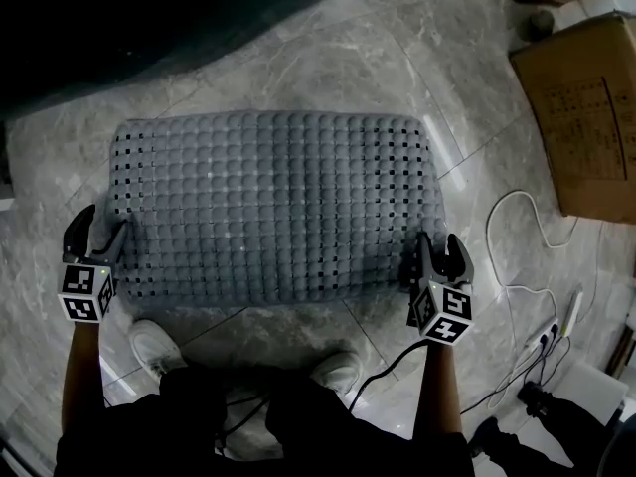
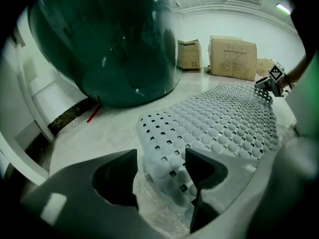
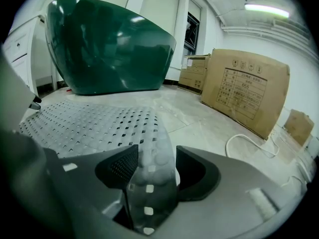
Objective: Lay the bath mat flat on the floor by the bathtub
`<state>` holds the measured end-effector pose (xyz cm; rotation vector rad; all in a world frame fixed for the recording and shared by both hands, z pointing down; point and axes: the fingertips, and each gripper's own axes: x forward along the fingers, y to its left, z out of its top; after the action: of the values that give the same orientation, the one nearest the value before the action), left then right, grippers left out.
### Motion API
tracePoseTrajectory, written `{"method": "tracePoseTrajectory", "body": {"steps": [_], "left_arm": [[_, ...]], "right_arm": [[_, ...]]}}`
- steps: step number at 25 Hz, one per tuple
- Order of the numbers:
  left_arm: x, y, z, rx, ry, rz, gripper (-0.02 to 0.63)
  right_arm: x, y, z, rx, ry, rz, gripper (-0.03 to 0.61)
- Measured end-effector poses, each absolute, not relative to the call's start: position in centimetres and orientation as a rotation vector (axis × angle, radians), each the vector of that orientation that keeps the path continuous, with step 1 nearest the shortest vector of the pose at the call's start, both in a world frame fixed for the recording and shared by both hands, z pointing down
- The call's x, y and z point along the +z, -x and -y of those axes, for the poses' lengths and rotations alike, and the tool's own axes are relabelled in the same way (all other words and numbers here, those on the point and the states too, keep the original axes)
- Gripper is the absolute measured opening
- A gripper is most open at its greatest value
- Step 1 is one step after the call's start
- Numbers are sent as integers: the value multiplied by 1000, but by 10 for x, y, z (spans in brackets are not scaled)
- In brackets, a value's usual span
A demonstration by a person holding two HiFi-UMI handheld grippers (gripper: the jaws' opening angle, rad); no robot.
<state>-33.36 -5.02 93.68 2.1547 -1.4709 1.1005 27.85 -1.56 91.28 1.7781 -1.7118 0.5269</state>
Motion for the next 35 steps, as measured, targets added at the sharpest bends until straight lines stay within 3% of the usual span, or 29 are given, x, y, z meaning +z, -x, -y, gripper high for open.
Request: {"method": "tracePoseTrajectory", "body": {"steps": [18, 24, 35], "left_arm": [[921, 309, 66, 955, -2227, 1483, 301], [909, 286, 77, 915, -2295, 1486, 258], [886, 247, 93, 820, -2396, 1498, 132]], "right_arm": [[890, -232, 43, 412, -1737, 1858, 239], [887, -215, 52, 439, -1770, 1908, 215], [869, -187, 67, 416, -1804, 1989, 105]]}}
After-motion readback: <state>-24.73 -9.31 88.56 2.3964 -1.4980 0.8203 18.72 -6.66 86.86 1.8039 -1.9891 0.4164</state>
